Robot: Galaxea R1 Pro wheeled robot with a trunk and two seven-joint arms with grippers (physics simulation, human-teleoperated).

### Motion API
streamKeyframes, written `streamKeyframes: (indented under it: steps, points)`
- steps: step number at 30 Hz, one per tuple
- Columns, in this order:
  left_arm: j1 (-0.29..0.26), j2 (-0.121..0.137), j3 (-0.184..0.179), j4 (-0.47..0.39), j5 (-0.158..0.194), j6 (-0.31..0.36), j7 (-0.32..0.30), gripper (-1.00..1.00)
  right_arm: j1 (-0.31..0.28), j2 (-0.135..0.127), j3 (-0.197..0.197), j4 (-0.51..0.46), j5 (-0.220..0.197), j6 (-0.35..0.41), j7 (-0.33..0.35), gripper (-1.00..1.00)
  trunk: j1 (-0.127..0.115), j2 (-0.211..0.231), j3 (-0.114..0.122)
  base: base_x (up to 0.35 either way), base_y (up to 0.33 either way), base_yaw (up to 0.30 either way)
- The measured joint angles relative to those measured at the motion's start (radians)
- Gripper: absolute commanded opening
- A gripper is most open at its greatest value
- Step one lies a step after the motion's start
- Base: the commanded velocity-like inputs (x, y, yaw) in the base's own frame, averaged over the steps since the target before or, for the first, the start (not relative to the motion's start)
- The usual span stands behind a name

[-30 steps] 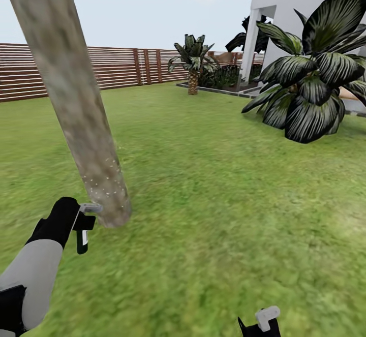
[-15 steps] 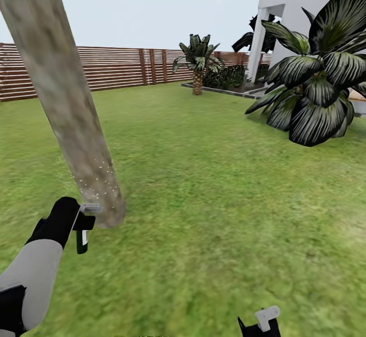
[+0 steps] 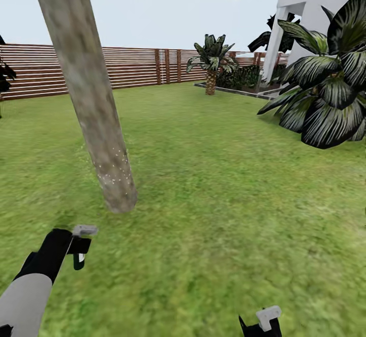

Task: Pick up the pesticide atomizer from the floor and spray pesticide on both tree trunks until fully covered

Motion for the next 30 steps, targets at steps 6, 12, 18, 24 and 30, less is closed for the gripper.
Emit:
streamKeyframes:
  steps: [6,12,18,24,30]
  points:
    - [0.120,0.012,-0.063,0.005,-0.071,-0.332,-0.279,-1.00,-0.001,-0.025,-0.002,-0.048,0.001,0.003,0.003,1.00,0.000,0.000,0.000,-0.332,0.000,0.000]
    - [0.126,0.025,-0.109,0.004,-0.280,-0.582,-0.795,-1.00,-0.017,-0.031,0.089,-0.289,0.242,0.123,0.233,1.00,-0.001,0.000,0.000,-0.060,0.000,0.000]
    - [0.128,-0.002,-0.397,0.003,-0.285,-0.575,-0.826,-1.00,-0.052,-0.032,0.094,-0.515,0.288,0.160,0.705,1.00,-0.001,0.000,0.000,-0.001,0.000,0.000]
    - [0.128,-0.062,-0.434,0.002,-0.295,-0.577,-0.826,-1.00,-0.053,-0.013,0.098,-0.535,0.289,0.163,0.783,-1.00,-0.001,0.000,0.000,0.000,0.000,0.000]
    - [0.128,-0.088,-0.430,0.004,-0.285,-0.646,-0.824,-1.00,-0.054,0.067,0.102,-0.538,0.292,0.160,0.870,-1.00,-0.001,0.000,0.000,0.000,0.000,0.000]
